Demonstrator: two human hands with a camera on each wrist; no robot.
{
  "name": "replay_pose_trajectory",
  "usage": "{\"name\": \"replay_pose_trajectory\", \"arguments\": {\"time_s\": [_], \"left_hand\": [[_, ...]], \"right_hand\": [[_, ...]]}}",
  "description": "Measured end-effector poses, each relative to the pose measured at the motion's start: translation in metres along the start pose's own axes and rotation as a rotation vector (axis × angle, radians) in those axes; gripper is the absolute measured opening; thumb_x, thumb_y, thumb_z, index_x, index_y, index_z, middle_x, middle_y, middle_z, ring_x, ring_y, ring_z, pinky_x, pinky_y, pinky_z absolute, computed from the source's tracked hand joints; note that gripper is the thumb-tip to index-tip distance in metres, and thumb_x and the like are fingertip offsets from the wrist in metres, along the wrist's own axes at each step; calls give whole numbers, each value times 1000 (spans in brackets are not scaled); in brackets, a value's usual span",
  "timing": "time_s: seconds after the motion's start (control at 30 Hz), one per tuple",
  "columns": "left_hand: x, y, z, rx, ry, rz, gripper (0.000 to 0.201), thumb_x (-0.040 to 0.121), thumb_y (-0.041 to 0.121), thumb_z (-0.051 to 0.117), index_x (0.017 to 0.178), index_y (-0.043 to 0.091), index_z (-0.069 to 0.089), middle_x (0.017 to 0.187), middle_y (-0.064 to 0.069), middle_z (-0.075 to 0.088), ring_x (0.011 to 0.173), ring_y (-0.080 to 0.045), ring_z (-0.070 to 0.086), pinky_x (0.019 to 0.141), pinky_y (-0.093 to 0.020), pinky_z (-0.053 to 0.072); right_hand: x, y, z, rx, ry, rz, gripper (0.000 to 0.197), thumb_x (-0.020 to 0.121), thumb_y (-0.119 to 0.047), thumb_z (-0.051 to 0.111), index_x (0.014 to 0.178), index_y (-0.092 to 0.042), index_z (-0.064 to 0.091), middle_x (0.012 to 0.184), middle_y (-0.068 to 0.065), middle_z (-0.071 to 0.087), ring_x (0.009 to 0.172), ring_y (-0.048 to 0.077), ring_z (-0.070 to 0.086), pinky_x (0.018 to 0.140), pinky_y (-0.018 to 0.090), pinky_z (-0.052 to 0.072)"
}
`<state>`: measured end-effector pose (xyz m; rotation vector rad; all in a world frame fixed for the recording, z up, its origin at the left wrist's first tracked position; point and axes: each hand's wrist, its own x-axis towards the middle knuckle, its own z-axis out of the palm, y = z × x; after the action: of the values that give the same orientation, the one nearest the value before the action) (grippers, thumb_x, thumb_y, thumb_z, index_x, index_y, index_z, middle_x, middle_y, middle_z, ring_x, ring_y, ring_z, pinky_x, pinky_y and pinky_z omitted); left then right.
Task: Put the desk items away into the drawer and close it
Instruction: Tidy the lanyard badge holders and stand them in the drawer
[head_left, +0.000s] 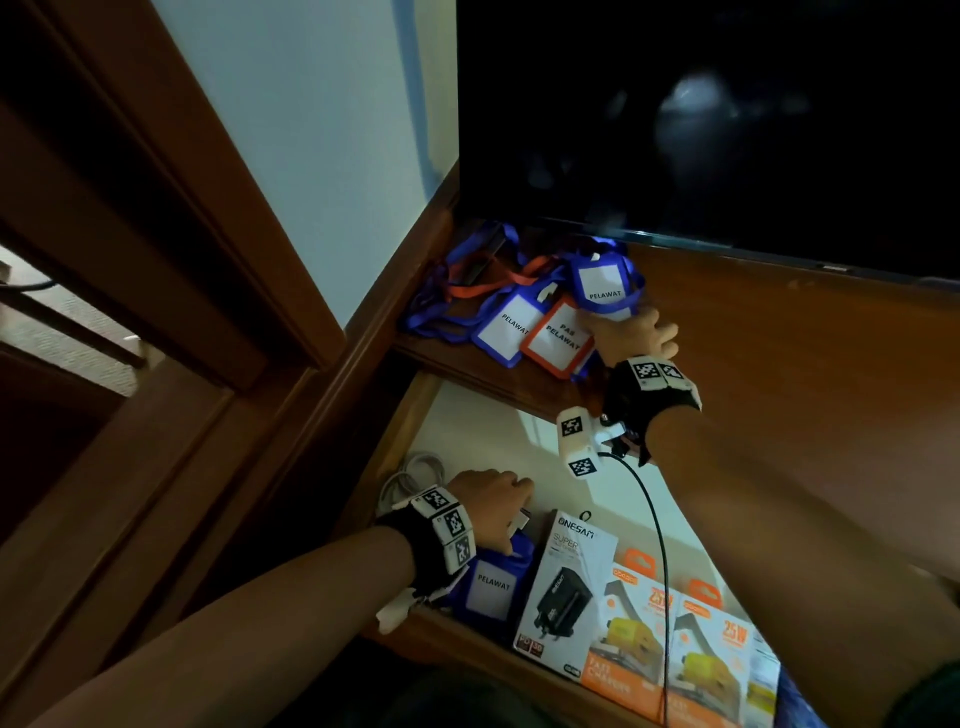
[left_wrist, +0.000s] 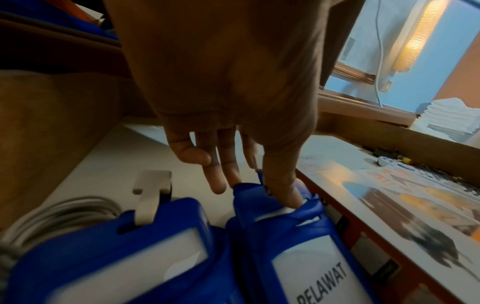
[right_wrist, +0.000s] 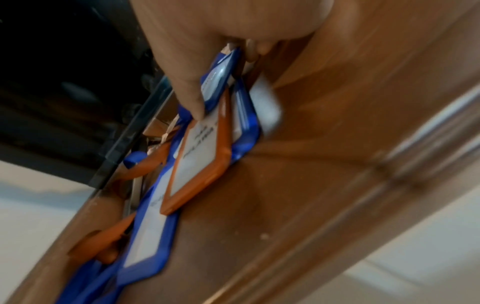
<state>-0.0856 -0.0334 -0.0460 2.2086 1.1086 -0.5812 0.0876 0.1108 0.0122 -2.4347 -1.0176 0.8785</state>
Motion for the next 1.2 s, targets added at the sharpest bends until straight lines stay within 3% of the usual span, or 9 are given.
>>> {"name": "replay_pose_trajectory", "arguments": {"time_s": [0.17,0.3,0.57,0.67,0.77,0.9,1.07,1.13,1.2], "left_hand": [[-9,-7,-2,-48,-6,-43,37,78,37,73,105,15,64,110,-6,63,100,-26,59,73,-32,45],[-19,-9,2,-30,-51,-48,33,84,37,66,108,16,72,111,-10,66,98,-28,61,80,-33,51],[-29,-10,-9,-164,-13,-25,27,83,35,66,96,11,69,103,-9,69,93,-22,60,76,-30,45],[-30,-8,-28,-244,155,-23,32,85,33,62,112,17,68,116,0,66,106,-17,60,88,-28,47],[-28,1,-49,-300,438,67,23,87,23,60,106,16,70,111,0,65,104,-18,60,87,-27,47],[-12,10,-67,-179,720,146,37,85,27,63,121,23,57,130,4,42,118,-16,43,95,-33,43],[13,10,-78,83,497,-17,63,87,55,36,145,32,30,156,3,15,139,-24,18,106,-43,29],[19,8,-77,102,488,-37,77,77,64,17,146,33,27,158,4,14,140,-24,17,106,-44,28],[23,7,-79,98,498,-63,74,80,63,17,147,33,26,158,4,13,142,-24,15,107,-44,27]], "right_hand": [[1,7,-12,197,-88,-32,50,84,-45,53,126,-18,54,133,12,44,120,37,43,104,50,36],[0,25,-25,468,-185,-32,13,91,-30,54,84,-19,56,92,5,61,88,24,60,91,44,50],[-52,73,-59,856,-200,132,11,93,-18,49,101,-18,56,85,5,63,71,19,58,63,31,37],[-63,84,-73,979,-207,130,4,95,-15,49,92,-15,52,86,11,64,68,25,61,58,30,38],[-71,84,-89,1047,-185,98,9,97,-11,48,88,-12,50,86,15,64,71,30,63,64,35,41],[-83,81,-110,1165,-122,77,8,97,-8,47,104,-7,45,91,19,63,69,32,64,63,38,47],[-102,92,-140,1236,-48,36,10,98,-9,43,90,-8,49,73,16,68,54,28,67,52,30,48],[-107,102,-156,1299,0,15,14,98,-9,42,85,-9,48,63,13,69,50,27,67,49,28,46],[-110,114,-172,1382,52,8,14,97,-9,42,84,-10,48,64,14,70,52,27,67,51,29,46]]}}
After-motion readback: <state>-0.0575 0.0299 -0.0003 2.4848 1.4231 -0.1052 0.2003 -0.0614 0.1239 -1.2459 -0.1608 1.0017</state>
